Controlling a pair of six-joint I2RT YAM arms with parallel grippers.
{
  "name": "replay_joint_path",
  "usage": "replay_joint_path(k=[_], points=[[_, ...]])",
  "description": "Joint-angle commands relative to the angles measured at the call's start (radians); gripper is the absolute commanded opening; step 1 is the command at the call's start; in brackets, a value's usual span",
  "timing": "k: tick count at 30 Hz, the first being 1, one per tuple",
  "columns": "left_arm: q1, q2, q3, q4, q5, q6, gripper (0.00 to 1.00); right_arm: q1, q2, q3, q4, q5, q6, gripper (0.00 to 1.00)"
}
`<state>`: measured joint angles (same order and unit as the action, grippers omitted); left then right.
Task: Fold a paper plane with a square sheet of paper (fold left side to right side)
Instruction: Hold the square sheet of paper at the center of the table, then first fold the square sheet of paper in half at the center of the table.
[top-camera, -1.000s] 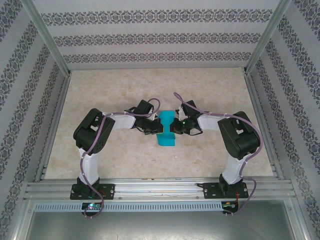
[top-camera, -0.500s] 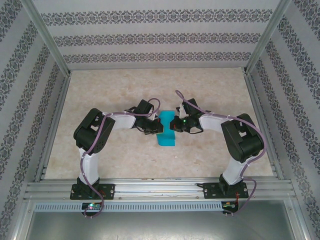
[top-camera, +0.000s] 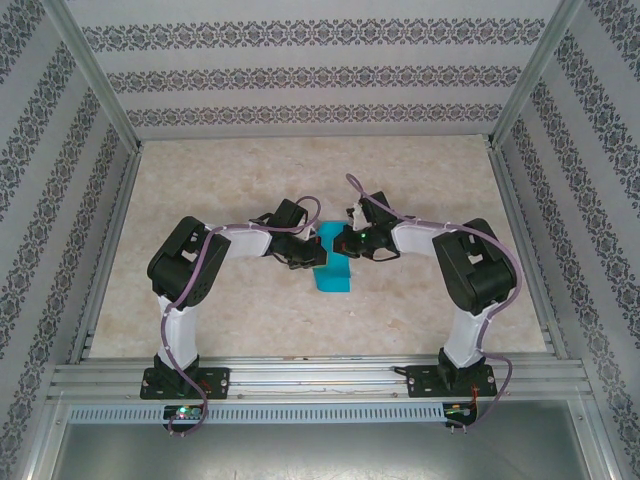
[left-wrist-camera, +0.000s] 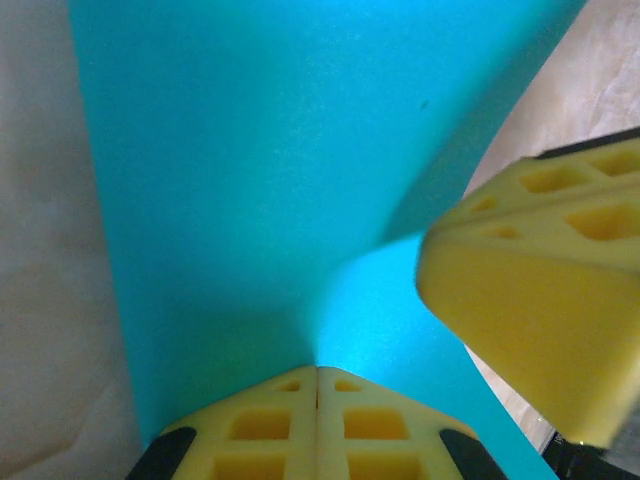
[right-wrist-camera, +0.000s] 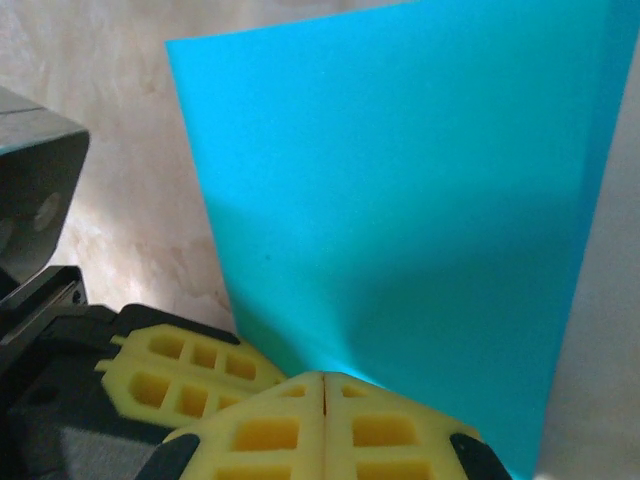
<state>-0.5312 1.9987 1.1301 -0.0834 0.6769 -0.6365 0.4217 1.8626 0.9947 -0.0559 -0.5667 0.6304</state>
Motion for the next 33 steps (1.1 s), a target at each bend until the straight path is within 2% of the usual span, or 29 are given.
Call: replay_joint_path(k=[1,17,33], points=[[-0.014,0.041,0.005,-0.063,-0.044,-0.002,0.01,0.014,0.034,0.036,0.008,-0.013,0.012,0.00],[-0.017,0.028,-0.012,-0.064,-0.025,-0.002,0.01,0.022,0.109,0.012,-0.083,0.102,0.006,0.00],[-0.056,-0.078,-0.159,-0.075,0.012,-0.035,0.03,-0.012,0.119,-0.021,-0.104,0.167,0.023,0.00]])
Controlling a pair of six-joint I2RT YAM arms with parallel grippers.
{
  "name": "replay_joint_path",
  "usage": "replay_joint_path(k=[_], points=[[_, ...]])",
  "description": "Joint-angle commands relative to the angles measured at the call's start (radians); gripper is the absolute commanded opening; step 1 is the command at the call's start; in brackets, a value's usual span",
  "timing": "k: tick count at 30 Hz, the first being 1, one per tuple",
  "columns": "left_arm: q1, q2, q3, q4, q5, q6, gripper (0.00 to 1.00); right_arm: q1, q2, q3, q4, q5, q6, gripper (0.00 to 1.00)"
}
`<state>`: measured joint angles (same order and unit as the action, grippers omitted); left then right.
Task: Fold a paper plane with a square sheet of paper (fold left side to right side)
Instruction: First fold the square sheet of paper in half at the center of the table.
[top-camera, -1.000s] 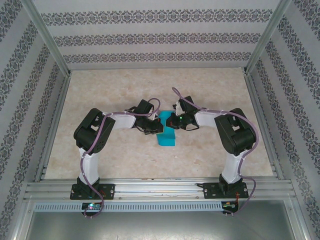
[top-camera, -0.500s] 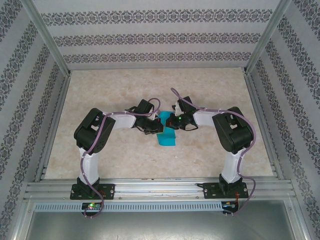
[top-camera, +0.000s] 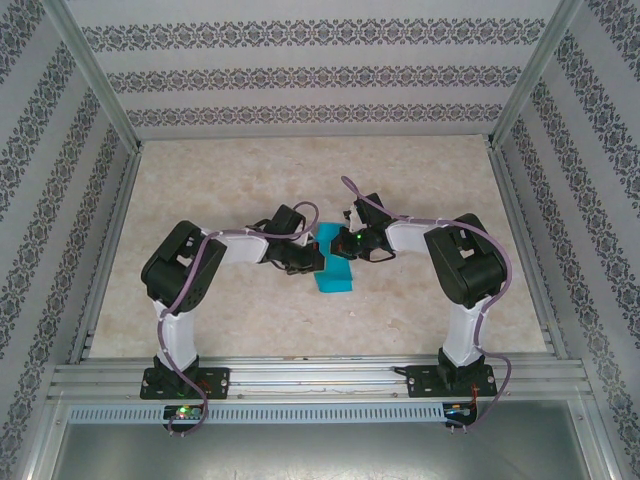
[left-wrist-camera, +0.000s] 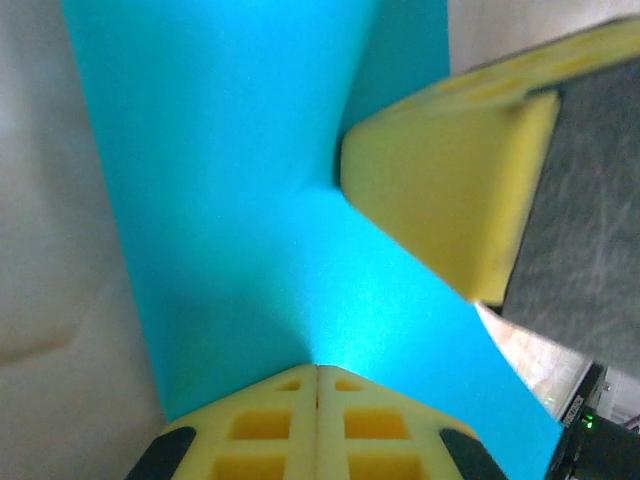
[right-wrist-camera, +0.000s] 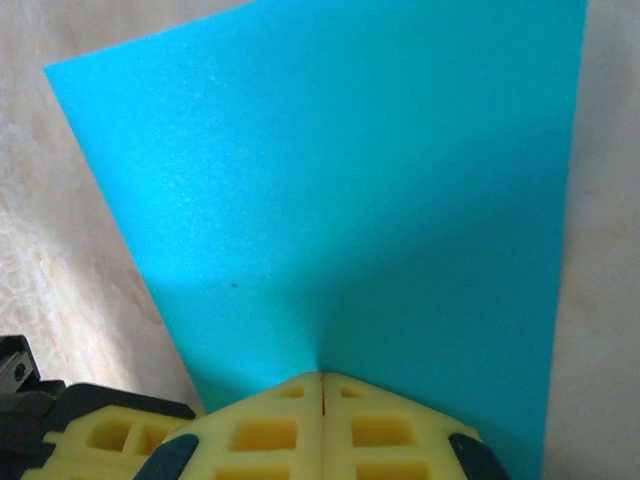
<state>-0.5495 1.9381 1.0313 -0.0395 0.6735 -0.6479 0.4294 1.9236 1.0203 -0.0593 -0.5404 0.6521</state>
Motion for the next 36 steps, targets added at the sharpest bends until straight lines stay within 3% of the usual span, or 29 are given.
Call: replay_joint_path(k=[1,12,36], points=[[-0.042,-0.025,-0.070,-0.120,0.016,-0.026,0.03,-0.021,0.059,-0.046,-0.102,0.142,0.000,0.00],[-0.081,-0.092,-0.192,-0.113,0.024,-0.072,0.03,-0.027,0.058,-0.059,-0.104,0.151,-0.002,0.00],[-0.129,-0.153,-0.228,-0.189,0.013,-0.057,0.03,-0.027,0.051,-0.067,-0.104,0.146,-0.004,0.00]])
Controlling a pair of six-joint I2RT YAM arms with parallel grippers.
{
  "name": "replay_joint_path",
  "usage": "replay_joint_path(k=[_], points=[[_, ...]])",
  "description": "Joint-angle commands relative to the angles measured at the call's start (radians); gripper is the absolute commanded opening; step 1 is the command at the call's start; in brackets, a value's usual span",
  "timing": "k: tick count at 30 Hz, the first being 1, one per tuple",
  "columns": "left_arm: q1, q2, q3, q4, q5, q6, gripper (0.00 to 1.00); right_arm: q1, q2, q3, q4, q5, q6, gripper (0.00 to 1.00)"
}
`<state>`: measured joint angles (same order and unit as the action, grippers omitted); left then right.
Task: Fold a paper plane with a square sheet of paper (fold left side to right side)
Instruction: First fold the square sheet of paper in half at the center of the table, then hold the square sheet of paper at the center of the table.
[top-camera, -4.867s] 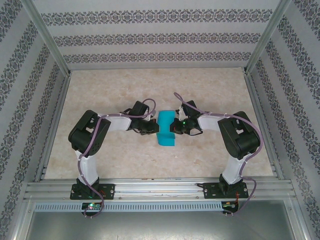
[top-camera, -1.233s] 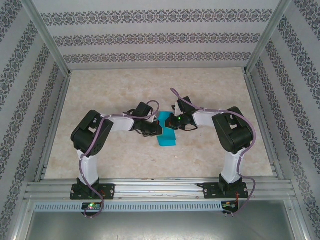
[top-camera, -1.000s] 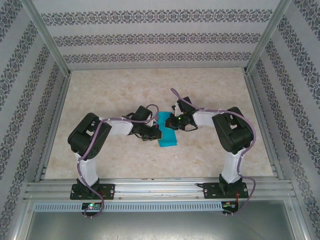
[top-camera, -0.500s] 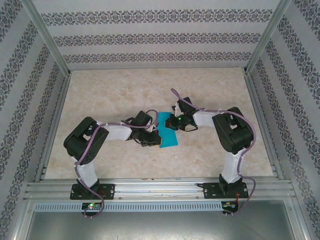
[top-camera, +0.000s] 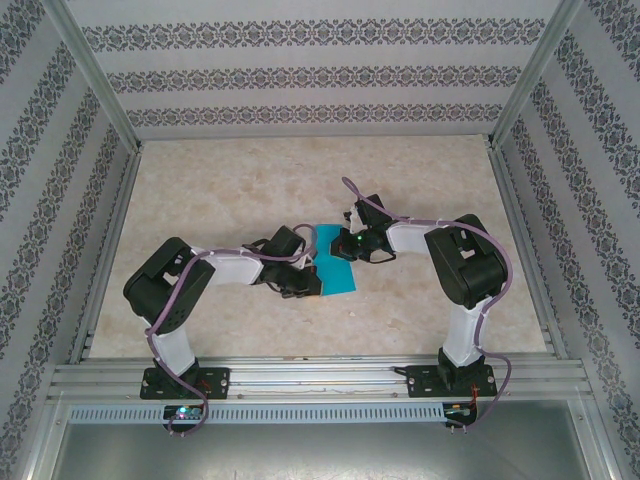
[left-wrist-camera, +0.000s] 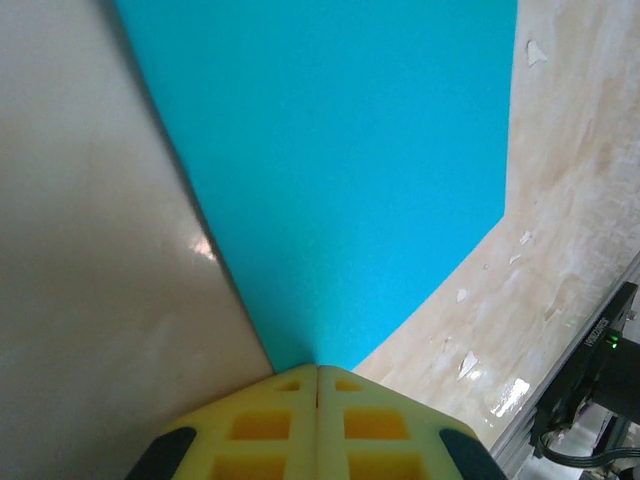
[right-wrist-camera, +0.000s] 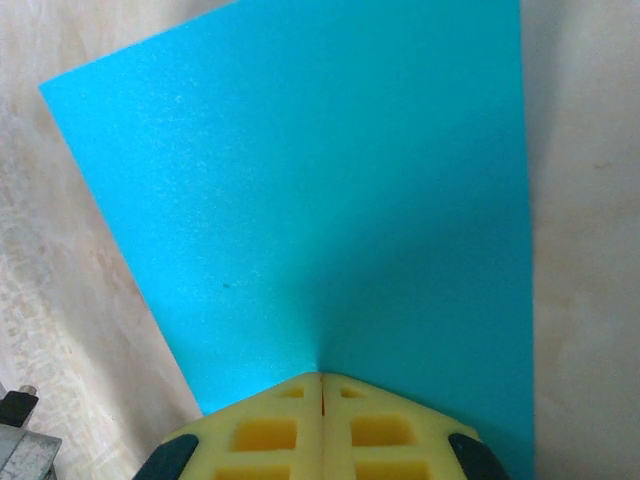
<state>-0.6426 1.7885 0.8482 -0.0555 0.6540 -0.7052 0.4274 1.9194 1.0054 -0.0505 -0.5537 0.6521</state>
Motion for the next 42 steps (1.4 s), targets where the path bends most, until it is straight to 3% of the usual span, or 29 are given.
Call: replay_joint_path(k=[1,6,12,25,42], points=[[-0.035,-0.007,-0.044,-0.173,0.033,0.002,0.03,-0.025,0.054,-0.054,-0.113,0.159,-0.005,0.00],[-0.019,-0.052,-0.015,-0.199,0.025,0.010,0.03,-0.023,0.045,-0.057,-0.100,0.146,-0.006,0.00],[0.062,-0.101,0.093,-0.245,0.027,0.059,0.03,-0.017,0.031,-0.072,-0.069,0.127,0.007,0.00],[0.109,0.186,0.391,-0.277,-0.023,0.145,0.02,-0.003,0.030,-0.070,-0.068,0.129,0.009,0.00],[0.106,0.262,0.341,-0.275,-0.079,0.110,0.01,0.008,-0.045,-0.015,-0.068,0.077,0.010,0.00]])
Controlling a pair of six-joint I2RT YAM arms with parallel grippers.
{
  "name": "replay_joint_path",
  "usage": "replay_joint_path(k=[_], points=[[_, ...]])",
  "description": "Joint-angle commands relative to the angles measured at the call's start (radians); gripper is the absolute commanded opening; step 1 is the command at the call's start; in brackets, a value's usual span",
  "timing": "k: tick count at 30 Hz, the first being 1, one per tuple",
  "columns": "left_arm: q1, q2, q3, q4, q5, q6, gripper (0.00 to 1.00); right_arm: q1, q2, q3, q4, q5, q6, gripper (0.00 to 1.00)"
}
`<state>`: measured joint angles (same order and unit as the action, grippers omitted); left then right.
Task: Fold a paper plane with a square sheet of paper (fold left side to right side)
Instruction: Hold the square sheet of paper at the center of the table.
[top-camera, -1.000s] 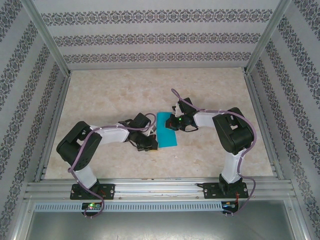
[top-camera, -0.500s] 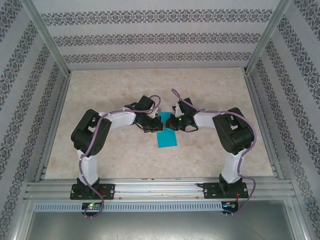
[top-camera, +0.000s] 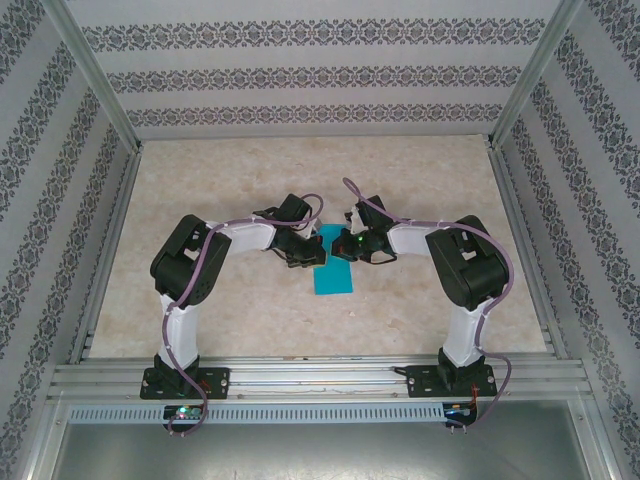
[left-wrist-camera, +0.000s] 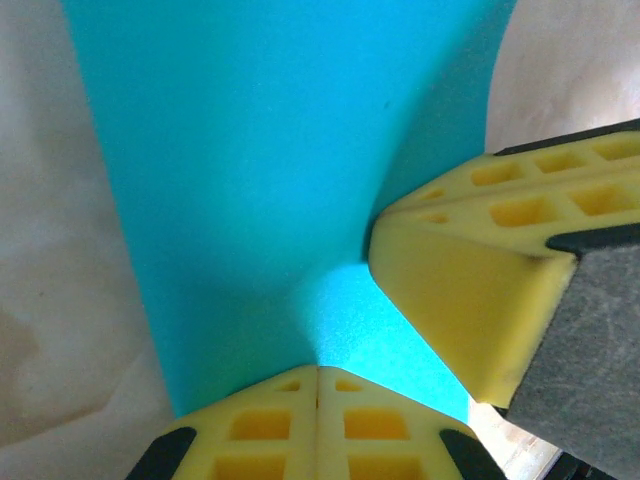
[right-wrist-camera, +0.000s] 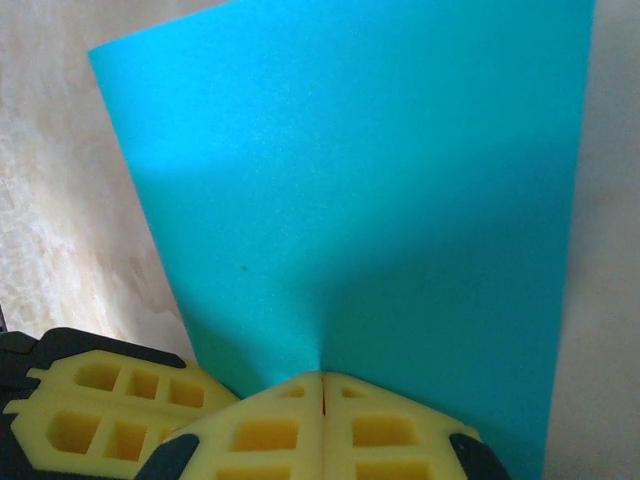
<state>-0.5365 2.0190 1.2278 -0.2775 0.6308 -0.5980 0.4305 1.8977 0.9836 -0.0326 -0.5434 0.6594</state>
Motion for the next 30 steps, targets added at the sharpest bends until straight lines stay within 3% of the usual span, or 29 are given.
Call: replay_joint_path(k=[1,14,20,30], points=[[0.000,0.032,-0.042,-0.054,-0.058,0.002,0.02,0.005,-0.040,0.012,-0.086,0.064,0.003,0.00],[-0.003,0.029,-0.047,-0.039,-0.057,-0.028,0.02,0.057,-0.245,-0.112,-0.120,0.074,0.042,0.00],[-0.008,0.029,-0.047,-0.038,-0.051,-0.033,0.02,0.121,-0.203,-0.153,-0.095,0.088,0.071,0.00],[-0.006,0.002,-0.016,-0.017,-0.011,-0.047,0.02,0.138,-0.161,-0.219,-0.149,0.155,0.050,0.00]])
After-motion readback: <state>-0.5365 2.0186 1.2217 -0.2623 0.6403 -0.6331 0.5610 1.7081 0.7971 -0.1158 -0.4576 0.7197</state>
